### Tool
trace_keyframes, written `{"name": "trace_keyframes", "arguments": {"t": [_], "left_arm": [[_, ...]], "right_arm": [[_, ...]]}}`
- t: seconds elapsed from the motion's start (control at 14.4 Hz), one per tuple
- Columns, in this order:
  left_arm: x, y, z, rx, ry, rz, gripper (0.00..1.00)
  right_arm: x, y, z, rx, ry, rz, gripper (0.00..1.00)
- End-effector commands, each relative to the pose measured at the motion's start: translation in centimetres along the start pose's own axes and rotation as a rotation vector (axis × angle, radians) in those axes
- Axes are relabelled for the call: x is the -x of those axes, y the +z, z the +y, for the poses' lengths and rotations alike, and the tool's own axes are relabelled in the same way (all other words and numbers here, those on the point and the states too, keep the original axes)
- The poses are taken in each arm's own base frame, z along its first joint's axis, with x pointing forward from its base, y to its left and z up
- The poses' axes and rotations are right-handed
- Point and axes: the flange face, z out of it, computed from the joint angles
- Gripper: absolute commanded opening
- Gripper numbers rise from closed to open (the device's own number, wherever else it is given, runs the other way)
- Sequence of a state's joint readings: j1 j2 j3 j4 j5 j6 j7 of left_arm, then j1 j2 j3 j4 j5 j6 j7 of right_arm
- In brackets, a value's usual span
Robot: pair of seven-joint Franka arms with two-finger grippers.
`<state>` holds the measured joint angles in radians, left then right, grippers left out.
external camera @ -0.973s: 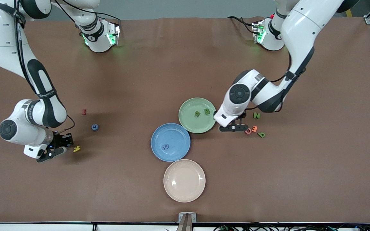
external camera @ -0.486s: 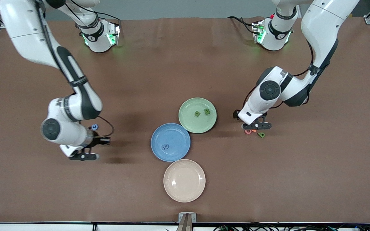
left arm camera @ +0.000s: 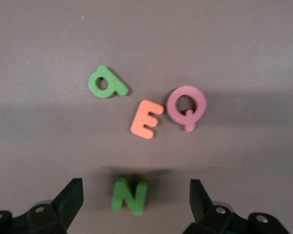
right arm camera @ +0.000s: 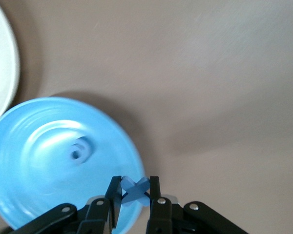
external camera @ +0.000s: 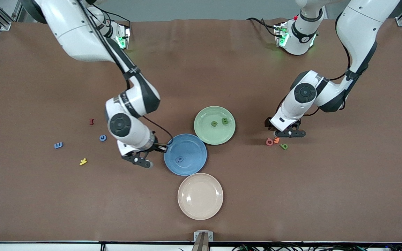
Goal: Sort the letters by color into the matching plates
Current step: 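Carry the blue x to the blue plate while the left gripper reaches N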
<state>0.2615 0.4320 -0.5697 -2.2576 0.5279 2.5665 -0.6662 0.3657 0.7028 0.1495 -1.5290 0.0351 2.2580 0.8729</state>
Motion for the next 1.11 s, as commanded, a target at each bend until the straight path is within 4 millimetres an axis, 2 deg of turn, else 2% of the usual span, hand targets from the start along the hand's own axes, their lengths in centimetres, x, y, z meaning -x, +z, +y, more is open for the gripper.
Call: {"name": "trace_keyframes", "arguments": {"t": [0.0, 0.14, 0.35, 0.49, 0.76, 1.04], "left_arm": [[1.3, 0.1, -0.2, 0.002, 0.024, 0.018, 0.96], [1.6, 0.6, 0.0, 0.013, 0.028, 0.014, 0.96], [2.0, 1.1, 0.2, 0.037, 0.036, 0.029, 0.93], [1.8, 1.6, -0.7, 0.031, 0.042, 0.031, 0.91], [1.8, 2.2, -0.7, 0.045, 0.051, 0.037, 0.83], [1.8, 2.3, -0.9, 0.047, 0.048, 0.037, 0.57]], "right_arm": [[1.4, 2.6, -4.8, -0.018, 0.110, 0.013, 0.02], [2.9, 4.4, -7.7, -0.037, 0.168, 0.017, 0.02], [4.6, 6.7, -10.6, -0.051, 0.213, 0.062, 0.02], [4.8, 7.3, -10.9, -0.063, 0.219, 0.071, 0.02], [5.1, 8.2, -11.0, -0.065, 0.217, 0.073, 0.03], [5.0, 8.5, -10.9, -0.067, 0.217, 0.073, 0.03]]}}
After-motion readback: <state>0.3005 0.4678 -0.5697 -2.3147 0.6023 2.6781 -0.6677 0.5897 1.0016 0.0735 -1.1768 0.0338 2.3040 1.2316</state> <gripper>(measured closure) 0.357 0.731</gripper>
